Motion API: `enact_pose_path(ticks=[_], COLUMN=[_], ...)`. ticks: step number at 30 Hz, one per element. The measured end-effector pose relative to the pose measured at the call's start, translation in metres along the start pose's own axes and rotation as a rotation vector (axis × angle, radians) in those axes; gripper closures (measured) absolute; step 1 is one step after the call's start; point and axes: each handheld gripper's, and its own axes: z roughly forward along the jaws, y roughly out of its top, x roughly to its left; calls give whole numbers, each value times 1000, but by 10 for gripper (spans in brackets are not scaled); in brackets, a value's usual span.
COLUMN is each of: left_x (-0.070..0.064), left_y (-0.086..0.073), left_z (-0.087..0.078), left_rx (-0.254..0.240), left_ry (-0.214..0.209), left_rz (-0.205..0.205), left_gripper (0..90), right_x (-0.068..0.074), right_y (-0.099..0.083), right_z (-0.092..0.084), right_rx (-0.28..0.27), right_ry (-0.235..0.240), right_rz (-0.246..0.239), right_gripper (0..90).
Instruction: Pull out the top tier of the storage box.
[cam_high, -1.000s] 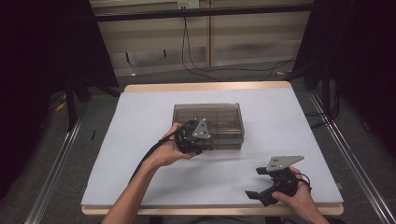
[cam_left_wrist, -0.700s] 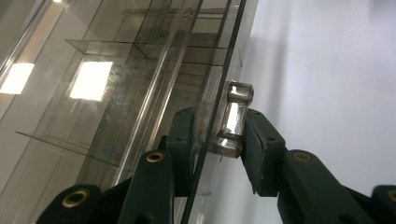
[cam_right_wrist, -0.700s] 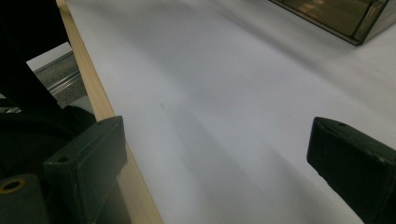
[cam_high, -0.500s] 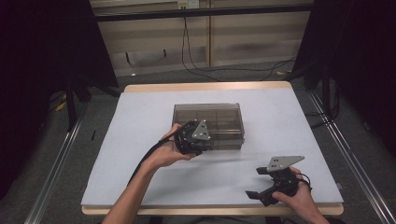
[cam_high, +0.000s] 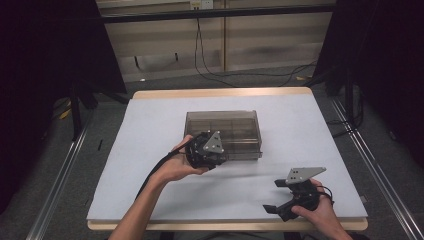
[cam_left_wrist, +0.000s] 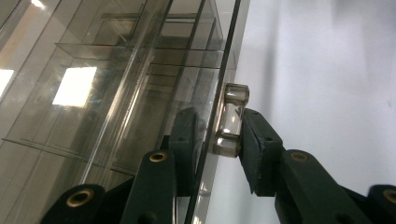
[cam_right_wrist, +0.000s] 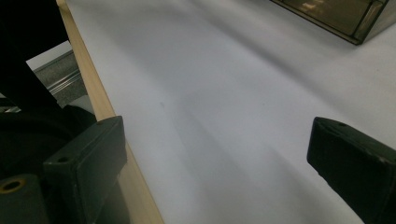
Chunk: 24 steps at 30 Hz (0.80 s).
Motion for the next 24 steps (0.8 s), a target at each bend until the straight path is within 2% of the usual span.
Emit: enact_pose_path(ticks=[6,24], left_x=[0,-7], left_y=[-1,0], left_z=[-2,-5], left_rx=[0,9], left_ry=[-17,-50], left_rz=[-10,16], left_gripper=[686,704], right_x=[0,0], right_y=[0,0], right_z=[1,1], right_rx=[-2,4], right_ry=[2,1], right_rz=[-5,-2], right_gripper=[48,48])
